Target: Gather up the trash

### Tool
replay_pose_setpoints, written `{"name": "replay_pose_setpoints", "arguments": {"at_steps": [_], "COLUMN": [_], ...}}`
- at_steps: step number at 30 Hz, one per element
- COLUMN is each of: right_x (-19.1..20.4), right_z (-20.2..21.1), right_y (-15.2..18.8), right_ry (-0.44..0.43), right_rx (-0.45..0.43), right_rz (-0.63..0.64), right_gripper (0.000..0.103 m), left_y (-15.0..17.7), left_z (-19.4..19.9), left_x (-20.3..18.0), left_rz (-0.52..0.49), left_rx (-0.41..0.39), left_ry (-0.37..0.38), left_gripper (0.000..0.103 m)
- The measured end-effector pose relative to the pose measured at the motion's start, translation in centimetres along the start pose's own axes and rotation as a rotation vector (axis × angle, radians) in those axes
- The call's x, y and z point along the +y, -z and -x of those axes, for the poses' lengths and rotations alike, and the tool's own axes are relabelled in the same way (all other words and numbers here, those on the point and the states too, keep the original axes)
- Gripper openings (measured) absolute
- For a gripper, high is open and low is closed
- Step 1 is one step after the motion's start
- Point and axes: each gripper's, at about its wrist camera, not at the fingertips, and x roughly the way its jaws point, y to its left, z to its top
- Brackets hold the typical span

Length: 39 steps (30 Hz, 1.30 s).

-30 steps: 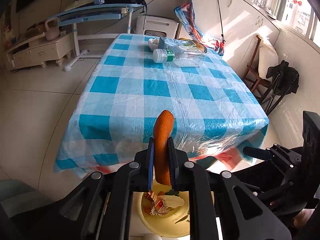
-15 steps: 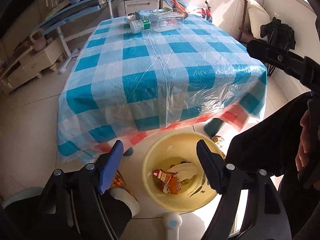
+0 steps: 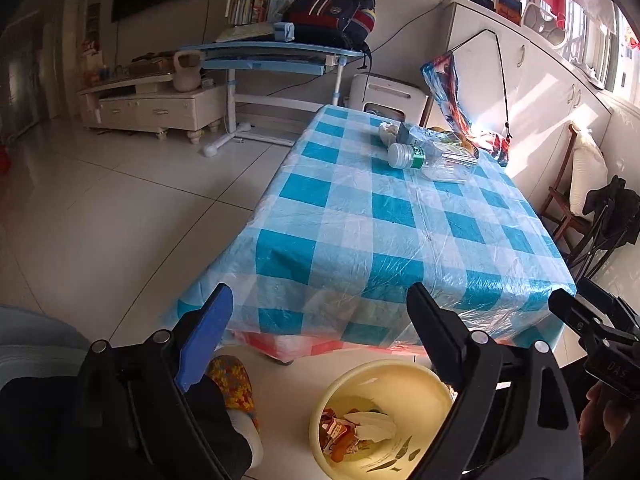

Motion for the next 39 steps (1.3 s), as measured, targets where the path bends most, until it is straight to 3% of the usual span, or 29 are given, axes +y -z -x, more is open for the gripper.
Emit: {"name": "replay_pose_setpoints", "arguments": {"at_steps": [39], "right_x": [1.3], "right_z": [-0.2], "right_y": [0.1], "right_ry": [0.012], "right_rx": [0.009], "right_rz": [0.046], "right_gripper": [0.091], "left_y": [0.0], "left_z": [0.6], "left_x": [0.0], "left_rz": [0.002], "left_rx": [-0.036], "left_ry": [-0.013], "left_gripper": [0.087]}}
